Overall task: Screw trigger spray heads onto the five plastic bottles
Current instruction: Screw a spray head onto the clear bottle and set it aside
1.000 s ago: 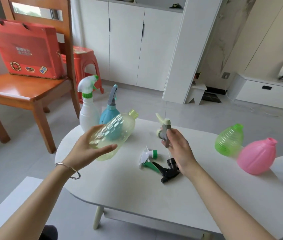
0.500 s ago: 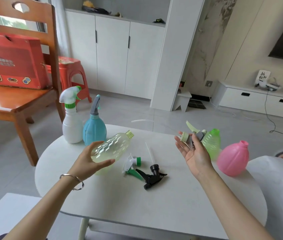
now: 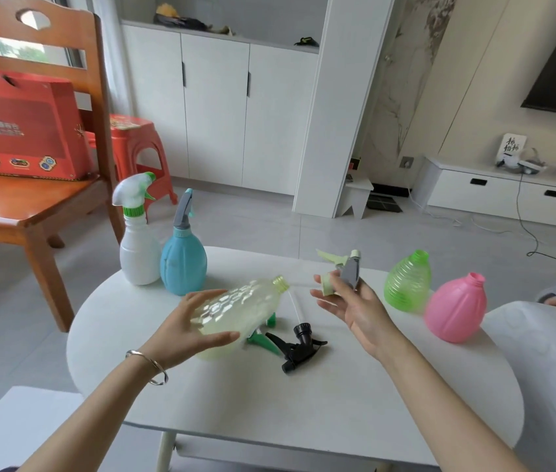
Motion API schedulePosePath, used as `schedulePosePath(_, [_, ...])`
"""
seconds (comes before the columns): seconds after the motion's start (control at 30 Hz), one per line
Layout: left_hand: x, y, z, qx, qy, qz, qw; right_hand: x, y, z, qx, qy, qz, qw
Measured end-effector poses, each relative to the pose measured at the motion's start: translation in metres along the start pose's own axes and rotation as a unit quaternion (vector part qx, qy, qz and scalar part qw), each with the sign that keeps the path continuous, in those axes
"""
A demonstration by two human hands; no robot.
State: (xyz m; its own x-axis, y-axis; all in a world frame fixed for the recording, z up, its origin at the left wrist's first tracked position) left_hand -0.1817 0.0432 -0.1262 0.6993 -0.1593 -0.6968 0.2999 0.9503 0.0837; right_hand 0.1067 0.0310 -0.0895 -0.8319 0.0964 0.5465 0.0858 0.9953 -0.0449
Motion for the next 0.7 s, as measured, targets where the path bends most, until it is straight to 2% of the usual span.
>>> schedulePosePath(0.17, [0.008,0.0,0.015,0.009,-0.03,-0.045,0.998,0.013,-0.006,0.006,-0.031,-0.149,-0.064,0.986])
schedulePosePath(0.33, [0.004,0.001,0.022,-0.003,-0.091,-0.085,0.992,0.014,-0.008,-0.002,-0.016,-0.162,-0.128,0.978])
schedulePosePath(0.4, [0.003,0.001,0.022,-0.014,-0.149,-0.088,0.985,0.014,-0.009,-0.007,-0.008,-0.156,-0.153,0.976])
schedulePosePath(0.5, [0.007,0.002,0.021,-0.075,-0.268,-0.046,0.959,0.014,-0.009,-0.011,-0.018,-0.166,-0.167,0.972])
schedulePosePath(0.6, [0.02,0.004,0.025,-0.127,-0.39,-0.031,0.912,0.015,-0.008,-0.002,-0.058,-0.157,-0.141,0.976])
schedulePosePath(0.7, [0.026,0.007,0.028,-0.185,-0.428,-0.033,0.884,0.013,-0.005,0.003,-0.074,-0.147,-0.111,0.98])
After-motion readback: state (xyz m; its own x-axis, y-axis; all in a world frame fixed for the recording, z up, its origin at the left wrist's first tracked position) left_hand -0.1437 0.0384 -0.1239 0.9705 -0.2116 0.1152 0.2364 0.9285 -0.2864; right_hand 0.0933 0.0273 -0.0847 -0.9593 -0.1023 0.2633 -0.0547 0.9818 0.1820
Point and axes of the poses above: each hand's wrist, its own y-axis towards the middle knuckle, its own x-axis out of the palm, z = x × y, the point moved 2 cm from there along y, towards the middle knuckle, and after that the axes turned 15 degrees about y, right-handed, at the moved point
